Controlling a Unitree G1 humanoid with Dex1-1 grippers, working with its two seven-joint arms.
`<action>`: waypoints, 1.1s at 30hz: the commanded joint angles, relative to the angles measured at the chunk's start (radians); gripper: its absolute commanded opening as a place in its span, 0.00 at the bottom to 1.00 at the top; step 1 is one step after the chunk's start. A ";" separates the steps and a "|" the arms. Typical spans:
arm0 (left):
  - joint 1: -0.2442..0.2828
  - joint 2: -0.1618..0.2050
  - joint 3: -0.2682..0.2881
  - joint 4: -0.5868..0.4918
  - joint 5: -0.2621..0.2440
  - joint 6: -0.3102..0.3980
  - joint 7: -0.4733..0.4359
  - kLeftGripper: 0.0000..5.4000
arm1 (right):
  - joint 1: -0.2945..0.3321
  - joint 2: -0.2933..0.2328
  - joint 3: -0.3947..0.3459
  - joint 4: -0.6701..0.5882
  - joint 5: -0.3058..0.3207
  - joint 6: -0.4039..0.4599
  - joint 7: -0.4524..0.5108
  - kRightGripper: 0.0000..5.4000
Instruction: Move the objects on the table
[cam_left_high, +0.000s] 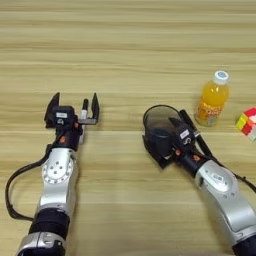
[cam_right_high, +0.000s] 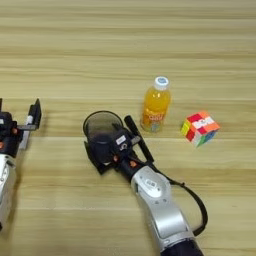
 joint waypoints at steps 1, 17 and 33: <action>-0.006 -0.004 -0.004 0.007 0.008 0.009 0.001 1.00 | -0.033 0.018 0.012 0.024 -0.012 -0.013 -0.004 0.87; 0.000 -0.009 -0.008 0.003 0.011 0.008 0.001 1.00 | -0.174 0.113 0.024 0.223 -0.028 -0.068 -0.014 0.87; 0.002 -0.010 -0.010 0.002 0.014 0.015 0.007 1.00 | -0.072 0.065 0.025 0.038 -0.050 -0.036 -0.026 1.00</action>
